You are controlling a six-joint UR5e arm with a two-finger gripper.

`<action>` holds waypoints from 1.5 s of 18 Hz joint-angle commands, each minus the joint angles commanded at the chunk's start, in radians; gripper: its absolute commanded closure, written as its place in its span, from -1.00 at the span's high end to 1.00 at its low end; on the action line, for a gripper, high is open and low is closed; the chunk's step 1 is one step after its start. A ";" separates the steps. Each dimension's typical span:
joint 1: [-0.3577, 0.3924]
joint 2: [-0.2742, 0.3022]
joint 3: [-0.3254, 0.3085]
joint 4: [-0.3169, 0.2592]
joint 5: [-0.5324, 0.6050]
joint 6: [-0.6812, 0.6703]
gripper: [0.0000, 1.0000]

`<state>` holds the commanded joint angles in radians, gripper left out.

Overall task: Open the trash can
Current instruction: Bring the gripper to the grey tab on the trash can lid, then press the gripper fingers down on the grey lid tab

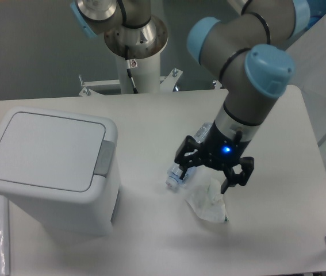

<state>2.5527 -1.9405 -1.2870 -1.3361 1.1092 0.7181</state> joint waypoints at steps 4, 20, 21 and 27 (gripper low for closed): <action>-0.017 0.023 0.000 0.006 -0.034 -0.043 1.00; -0.124 0.097 -0.037 0.006 -0.051 -0.135 1.00; -0.126 0.113 -0.058 0.008 -0.049 -0.135 1.00; -0.129 0.135 -0.117 0.026 -0.046 -0.135 1.00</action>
<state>2.4237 -1.8055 -1.4036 -1.3101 1.0631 0.5830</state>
